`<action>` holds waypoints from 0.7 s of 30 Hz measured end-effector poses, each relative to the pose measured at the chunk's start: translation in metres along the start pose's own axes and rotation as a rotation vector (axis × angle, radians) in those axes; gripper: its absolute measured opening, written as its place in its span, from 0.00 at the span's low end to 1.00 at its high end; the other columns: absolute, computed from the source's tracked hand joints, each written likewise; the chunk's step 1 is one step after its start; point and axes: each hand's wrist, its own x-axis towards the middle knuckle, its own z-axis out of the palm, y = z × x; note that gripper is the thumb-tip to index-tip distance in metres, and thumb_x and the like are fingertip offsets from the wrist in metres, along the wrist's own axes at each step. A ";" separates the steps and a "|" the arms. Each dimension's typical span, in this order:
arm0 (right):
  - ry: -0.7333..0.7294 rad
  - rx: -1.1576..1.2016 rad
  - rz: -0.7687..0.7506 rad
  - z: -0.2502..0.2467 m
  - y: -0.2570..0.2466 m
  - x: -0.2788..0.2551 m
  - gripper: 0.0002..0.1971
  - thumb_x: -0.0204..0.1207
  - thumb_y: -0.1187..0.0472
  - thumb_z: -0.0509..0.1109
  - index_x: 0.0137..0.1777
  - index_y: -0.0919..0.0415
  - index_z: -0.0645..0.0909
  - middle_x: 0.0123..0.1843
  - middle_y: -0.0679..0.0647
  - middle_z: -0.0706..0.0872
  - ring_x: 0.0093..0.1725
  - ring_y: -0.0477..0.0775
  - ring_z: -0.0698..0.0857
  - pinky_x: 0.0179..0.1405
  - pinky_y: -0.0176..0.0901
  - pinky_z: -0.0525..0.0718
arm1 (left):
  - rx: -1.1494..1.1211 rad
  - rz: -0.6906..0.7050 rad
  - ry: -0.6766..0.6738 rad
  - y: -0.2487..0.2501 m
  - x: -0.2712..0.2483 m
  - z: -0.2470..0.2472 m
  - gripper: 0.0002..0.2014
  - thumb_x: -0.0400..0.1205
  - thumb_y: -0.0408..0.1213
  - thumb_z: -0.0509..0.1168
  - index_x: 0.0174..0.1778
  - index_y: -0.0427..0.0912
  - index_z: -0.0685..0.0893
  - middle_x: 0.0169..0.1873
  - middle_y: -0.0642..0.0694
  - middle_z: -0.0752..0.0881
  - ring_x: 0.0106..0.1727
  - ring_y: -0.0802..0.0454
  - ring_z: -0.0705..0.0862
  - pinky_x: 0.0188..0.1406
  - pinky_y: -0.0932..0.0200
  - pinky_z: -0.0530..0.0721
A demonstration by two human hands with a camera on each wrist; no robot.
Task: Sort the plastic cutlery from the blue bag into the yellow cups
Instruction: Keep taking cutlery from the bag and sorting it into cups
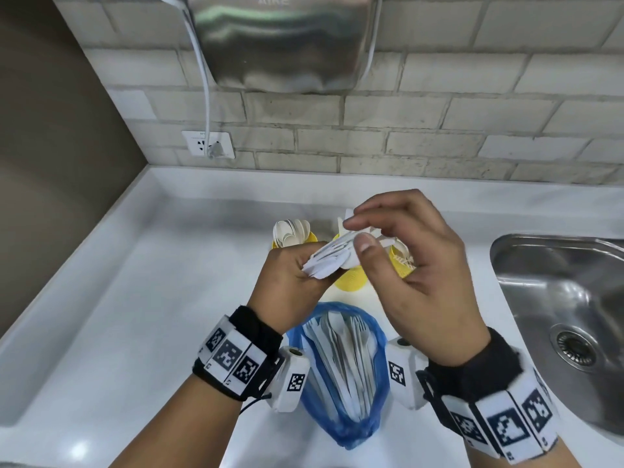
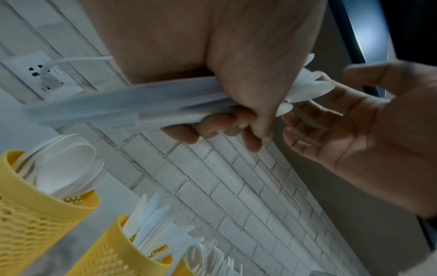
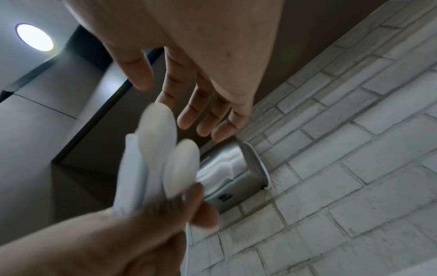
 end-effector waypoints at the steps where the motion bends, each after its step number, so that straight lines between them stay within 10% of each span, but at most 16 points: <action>1: -0.048 -0.072 0.003 0.001 0.001 0.003 0.09 0.82 0.61 0.70 0.56 0.57 0.90 0.56 0.51 0.86 0.61 0.56 0.85 0.62 0.50 0.81 | 0.032 0.002 -0.006 -0.003 0.001 0.000 0.17 0.81 0.38 0.74 0.27 0.52 0.79 0.23 0.49 0.73 0.29 0.58 0.68 0.28 0.61 0.67; 8: -0.266 -0.337 -0.020 0.001 0.018 0.007 0.09 0.79 0.49 0.74 0.55 0.48 0.90 0.50 0.41 0.84 0.51 0.46 0.76 0.52 0.37 0.74 | 0.331 -0.030 -0.052 -0.018 0.001 -0.008 0.08 0.80 0.52 0.71 0.40 0.54 0.90 0.28 0.51 0.85 0.30 0.51 0.79 0.31 0.50 0.82; 21: -0.195 -0.316 -0.058 0.001 0.019 0.016 0.05 0.82 0.59 0.73 0.47 0.55 0.91 0.41 0.44 0.85 0.42 0.48 0.79 0.45 0.37 0.76 | 0.379 -0.116 -0.065 -0.025 -0.002 -0.011 0.15 0.78 0.60 0.74 0.37 0.52 0.90 0.26 0.48 0.84 0.29 0.48 0.81 0.31 0.45 0.83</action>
